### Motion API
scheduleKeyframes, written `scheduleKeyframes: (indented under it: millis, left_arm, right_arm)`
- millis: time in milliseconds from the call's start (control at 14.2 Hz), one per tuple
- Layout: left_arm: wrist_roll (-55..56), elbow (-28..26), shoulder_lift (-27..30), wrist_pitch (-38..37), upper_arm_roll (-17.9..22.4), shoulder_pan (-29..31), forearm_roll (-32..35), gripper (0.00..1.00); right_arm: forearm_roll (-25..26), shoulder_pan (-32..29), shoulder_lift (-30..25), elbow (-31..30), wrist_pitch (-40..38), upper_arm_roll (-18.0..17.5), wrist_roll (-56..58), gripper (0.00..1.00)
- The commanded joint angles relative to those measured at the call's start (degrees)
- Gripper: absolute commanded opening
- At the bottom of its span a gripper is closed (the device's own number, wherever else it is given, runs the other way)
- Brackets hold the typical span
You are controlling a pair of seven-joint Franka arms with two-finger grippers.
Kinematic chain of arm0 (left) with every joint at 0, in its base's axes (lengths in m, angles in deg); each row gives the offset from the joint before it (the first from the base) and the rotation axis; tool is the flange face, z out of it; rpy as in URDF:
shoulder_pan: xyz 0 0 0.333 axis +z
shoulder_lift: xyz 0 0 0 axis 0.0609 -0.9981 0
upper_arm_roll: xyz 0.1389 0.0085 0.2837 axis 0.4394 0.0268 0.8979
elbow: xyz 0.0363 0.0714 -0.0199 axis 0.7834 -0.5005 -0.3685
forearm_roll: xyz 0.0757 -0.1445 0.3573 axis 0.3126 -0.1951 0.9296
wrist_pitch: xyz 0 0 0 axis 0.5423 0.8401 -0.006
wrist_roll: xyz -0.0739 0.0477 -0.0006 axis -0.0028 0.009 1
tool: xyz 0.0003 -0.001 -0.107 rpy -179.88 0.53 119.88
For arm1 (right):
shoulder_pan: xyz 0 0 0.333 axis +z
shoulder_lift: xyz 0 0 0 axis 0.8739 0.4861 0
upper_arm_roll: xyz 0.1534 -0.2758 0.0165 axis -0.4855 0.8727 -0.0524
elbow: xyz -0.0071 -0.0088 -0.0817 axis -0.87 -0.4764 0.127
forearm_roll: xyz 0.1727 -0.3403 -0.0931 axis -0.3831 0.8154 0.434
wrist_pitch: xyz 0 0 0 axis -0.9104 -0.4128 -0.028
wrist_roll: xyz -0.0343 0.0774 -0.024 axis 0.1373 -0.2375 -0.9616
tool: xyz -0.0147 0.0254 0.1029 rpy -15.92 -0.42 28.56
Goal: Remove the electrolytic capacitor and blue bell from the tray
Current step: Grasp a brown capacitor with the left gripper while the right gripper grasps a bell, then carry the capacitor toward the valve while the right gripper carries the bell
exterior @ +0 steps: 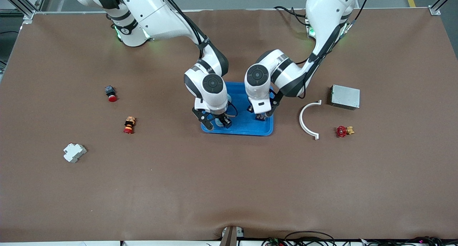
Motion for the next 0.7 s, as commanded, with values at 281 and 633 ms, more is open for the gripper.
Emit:
scheduleKeyframes:
  millis: [281,633]
  left_arm:
    - [-15.7,-1.5,12.9,-11.4,-0.3,11.8,0.0,0.0]
    - [-26.5,-5.3,14.3,-13.2,-0.2,23.3,0.0,0.0]
  right_arm:
    - [0.7,1.5,0.1,3.2,-3.4,0.5,-1.0,0.0]
    - [0.4,0.9,-1.3,9.2,-17.0,0.5,3.0,0.0]
